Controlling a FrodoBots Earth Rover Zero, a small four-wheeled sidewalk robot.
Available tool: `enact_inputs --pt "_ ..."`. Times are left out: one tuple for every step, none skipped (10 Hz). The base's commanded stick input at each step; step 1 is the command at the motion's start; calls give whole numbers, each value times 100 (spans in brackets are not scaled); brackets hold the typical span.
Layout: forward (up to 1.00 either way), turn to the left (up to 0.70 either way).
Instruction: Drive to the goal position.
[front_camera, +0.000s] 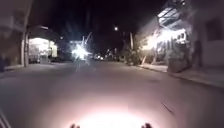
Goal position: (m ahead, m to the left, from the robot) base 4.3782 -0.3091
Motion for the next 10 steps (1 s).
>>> enact_inputs --pt "70 0" --pt "70 0" --pt "70 0" --pt "70 0" --pt "70 0" --pt "70 0" --pt "70 0" --pt "70 0" --pt "70 0" --pt "70 0"
